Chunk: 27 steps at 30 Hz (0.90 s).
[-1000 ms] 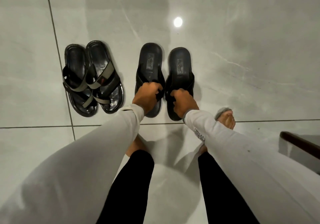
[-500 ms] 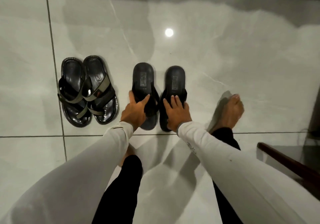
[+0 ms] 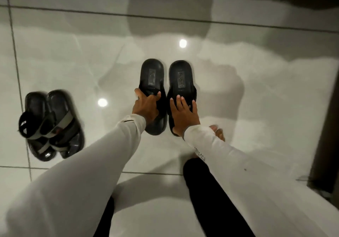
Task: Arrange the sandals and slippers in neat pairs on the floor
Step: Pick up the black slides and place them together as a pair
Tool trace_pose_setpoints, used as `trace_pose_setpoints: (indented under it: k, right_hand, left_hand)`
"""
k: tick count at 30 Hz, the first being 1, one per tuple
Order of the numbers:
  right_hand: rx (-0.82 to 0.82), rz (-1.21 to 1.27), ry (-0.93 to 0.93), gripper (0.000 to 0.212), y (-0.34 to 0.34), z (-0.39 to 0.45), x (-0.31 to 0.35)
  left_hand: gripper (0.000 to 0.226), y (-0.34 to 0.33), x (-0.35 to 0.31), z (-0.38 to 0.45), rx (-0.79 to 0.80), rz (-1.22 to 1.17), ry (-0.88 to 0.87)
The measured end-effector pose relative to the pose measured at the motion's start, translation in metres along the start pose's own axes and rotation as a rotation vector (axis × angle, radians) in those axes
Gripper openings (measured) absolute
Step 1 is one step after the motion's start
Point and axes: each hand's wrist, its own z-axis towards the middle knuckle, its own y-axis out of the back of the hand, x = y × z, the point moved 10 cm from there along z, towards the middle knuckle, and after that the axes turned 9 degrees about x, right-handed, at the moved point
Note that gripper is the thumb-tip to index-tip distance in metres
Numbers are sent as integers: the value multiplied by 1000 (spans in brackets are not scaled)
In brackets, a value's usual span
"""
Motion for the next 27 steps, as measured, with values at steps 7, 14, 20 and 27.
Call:
trace_pose_setpoints:
  k: [7,14,20,27]
  right_hand:
    - [60,68,-87,87,50,-2,-150]
    - [62,95,-128,93,60,-5,-217]
    - [55,155,-126,89,65,-9,-221]
    - [-31,187,-131,89,91,-38,-195]
  left_hand:
    - [60,15,-147,35,20,-57,-84]
    - [61,-5,-219,52,52,109,-96]
    - [61,1,-221,55,70,-1,-115]
    - [60,21,-201,-1,-32,49,-154]
